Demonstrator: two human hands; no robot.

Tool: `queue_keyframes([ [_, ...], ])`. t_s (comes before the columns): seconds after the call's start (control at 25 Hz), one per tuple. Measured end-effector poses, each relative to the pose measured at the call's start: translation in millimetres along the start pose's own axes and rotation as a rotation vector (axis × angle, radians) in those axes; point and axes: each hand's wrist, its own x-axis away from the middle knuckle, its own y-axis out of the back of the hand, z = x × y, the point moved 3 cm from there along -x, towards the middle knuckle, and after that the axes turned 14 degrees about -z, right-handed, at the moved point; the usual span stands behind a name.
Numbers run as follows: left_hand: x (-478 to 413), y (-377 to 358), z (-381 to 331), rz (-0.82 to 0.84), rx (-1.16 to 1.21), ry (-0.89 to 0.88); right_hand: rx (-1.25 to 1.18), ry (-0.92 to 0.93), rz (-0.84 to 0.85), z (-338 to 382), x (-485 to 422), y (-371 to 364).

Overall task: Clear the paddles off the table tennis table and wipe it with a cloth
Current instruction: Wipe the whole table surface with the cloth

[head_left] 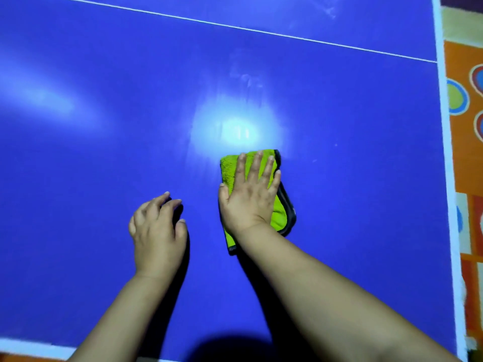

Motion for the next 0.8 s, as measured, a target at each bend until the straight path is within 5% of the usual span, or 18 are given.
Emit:
queue_keyframes([
  [0.28, -3, 7, 12, -0.018, -0.08, 0.037, 0.004, 0.47, 0.039, 47, -24, -6],
  [0.8, 4, -89, -197, 0.087, 0.114, -0.226, 0.011, -0.206, -0.162, -302, -78, 33],
])
